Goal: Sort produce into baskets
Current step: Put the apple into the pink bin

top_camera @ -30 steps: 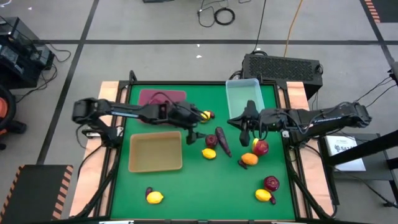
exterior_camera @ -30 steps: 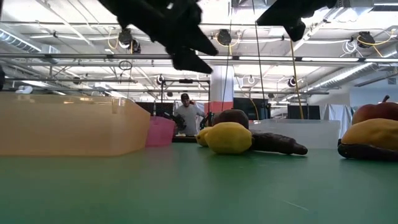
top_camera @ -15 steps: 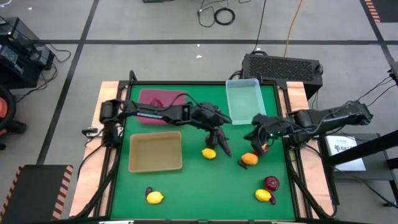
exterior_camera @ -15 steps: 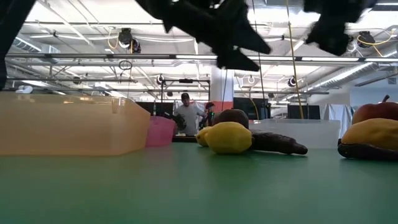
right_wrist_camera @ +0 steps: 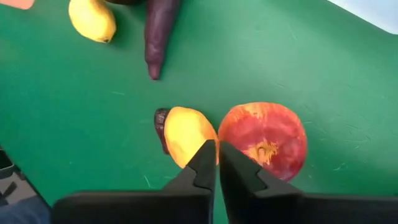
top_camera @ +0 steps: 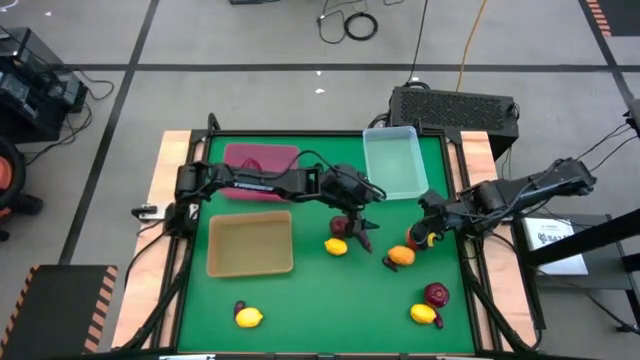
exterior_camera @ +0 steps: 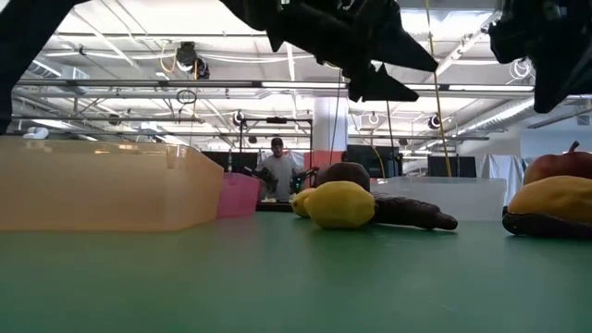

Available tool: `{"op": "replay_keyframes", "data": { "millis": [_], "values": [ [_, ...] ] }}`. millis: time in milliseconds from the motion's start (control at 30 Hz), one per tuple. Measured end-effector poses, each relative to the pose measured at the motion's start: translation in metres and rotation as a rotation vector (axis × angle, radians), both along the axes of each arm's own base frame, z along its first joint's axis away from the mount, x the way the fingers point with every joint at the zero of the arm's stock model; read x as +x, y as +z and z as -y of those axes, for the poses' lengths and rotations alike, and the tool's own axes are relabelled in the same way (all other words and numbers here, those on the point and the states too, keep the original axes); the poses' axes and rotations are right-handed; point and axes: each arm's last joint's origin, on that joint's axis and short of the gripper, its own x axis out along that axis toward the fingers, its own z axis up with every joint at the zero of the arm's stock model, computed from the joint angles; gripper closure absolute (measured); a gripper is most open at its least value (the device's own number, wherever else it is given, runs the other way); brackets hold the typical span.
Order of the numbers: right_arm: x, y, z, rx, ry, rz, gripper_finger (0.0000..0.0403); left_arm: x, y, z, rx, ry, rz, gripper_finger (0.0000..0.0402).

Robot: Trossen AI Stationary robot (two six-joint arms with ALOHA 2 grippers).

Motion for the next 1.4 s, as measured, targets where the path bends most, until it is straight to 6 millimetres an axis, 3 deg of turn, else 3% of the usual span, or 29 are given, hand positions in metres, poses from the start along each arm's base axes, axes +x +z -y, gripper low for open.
{"op": "replay_keyframes", "data": {
  "millis": [367,533,1100,1400],
  "values": [
    [0.002,-0.017,-0.001,-0.039,-0.105,-0.245,0.0268,-0.004,-0.004,-0.002,-0.049,0.029,-0.078,0.0007],
    [0.004,-0.018,-0.001,-0.024,-0.126,-0.242,0.0243,-0.005,-0.003,-0.004,-0.049,0.034,-0.081,0.0007],
    [0.005,-0.03,-0.003,0.046,-0.185,-0.248,0.0273,-0.007,-0.004,-0.014,-0.058,0.046,-0.095,0.0007],
    [0.003,-0.034,-0.003,0.045,-0.197,-0.265,0.031,-0.008,-0.005,-0.019,-0.066,0.047,-0.102,0.0007]
  ]
}}
